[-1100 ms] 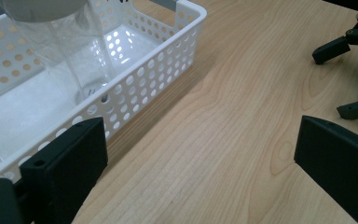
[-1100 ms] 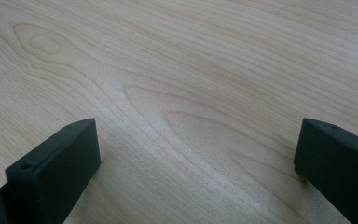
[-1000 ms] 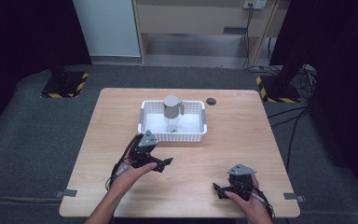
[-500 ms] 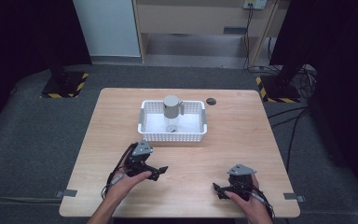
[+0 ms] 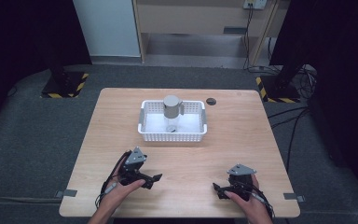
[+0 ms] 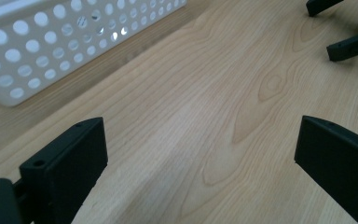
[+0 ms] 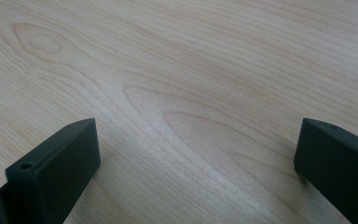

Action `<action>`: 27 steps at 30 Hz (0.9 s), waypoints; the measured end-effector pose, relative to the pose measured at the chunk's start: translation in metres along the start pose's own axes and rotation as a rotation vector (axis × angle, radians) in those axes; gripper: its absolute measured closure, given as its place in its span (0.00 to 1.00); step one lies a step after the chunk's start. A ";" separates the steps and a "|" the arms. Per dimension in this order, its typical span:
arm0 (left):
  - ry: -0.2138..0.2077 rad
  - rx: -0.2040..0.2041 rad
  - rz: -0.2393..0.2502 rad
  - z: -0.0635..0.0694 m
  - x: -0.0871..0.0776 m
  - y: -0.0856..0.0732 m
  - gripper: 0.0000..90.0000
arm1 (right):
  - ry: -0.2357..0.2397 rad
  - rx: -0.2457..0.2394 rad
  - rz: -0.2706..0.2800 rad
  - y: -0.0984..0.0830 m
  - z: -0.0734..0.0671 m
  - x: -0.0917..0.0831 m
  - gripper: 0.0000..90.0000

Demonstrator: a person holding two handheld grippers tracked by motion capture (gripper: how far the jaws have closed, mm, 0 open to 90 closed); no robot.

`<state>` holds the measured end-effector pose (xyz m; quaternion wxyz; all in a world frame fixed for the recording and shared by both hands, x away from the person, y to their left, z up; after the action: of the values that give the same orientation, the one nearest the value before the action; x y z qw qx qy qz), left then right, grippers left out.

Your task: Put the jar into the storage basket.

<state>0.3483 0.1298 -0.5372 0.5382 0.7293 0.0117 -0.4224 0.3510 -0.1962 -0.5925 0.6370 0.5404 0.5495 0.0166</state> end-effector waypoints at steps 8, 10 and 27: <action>0.022 0.001 -0.025 -0.008 -0.007 -0.018 0.01 | -0.003 0.000 0.000 0.000 0.000 0.000 0.00; 0.036 0.012 -0.040 -0.010 -0.007 -0.024 0.01 | -0.003 0.000 0.000 0.000 0.000 0.000 0.00; 0.099 0.067 -0.100 -0.011 -0.001 -0.047 0.01 | -0.004 0.000 0.000 0.000 0.000 0.000 0.00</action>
<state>0.3326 0.1588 -0.5721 0.4904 0.7654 0.0607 -0.4122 0.3511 -0.1961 -0.5925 0.6379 0.5406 0.5482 0.0156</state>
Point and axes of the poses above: each handheld gripper's, and its own axes: x roughly forward along the jaws, y roughly out of its top, z roughly to its right, the point moved 6 cm from there along x, roughly forward along the jaws, and after that the axes turned 14 degrees about y, right-handed, at the moved point
